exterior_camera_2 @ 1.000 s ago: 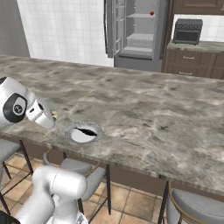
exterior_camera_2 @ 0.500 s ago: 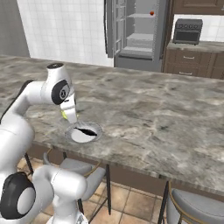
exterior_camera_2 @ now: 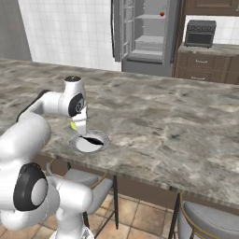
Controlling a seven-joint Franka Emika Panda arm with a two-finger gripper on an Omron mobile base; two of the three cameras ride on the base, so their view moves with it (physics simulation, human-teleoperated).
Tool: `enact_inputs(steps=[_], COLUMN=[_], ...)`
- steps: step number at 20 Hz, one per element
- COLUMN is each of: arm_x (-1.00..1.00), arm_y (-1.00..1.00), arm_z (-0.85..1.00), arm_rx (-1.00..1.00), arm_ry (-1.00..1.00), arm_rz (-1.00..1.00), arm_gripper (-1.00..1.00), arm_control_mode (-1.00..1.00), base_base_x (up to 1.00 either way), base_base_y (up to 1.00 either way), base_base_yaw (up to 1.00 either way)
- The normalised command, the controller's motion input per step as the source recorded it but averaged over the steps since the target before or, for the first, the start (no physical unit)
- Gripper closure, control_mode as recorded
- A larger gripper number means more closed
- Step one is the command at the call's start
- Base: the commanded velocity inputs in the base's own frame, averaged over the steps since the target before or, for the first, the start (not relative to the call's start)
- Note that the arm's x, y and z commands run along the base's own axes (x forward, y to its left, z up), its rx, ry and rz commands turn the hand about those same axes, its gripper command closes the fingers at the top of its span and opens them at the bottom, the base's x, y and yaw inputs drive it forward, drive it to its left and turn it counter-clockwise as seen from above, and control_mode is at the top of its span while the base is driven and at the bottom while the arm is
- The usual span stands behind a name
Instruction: Take the lemon wedge from the fridge and place it on the plate with fish on the dining counter.
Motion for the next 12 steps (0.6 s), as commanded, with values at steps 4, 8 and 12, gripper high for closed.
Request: enact_inputs(steps=[4,8,12], arm_x=[0.27,0.44,0.36], arm_y=[0.26,0.15,0.06], arm_z=[-0.62,-0.67,-0.61], arm_rx=[0.00,-0.02,-0.01], arm_ry=[0.02,0.02,0.00], arm_rz=[0.00,0.00,0.00], arm_gripper=[1.00,1.00,1.00], arm_control_mode=[-1.00,-1.00,-1.00], base_base_x=[0.00,0.00,0.00], base_base_y=[0.00,0.00,0.00], base_base_yaw=[0.00,0.00,0.00])
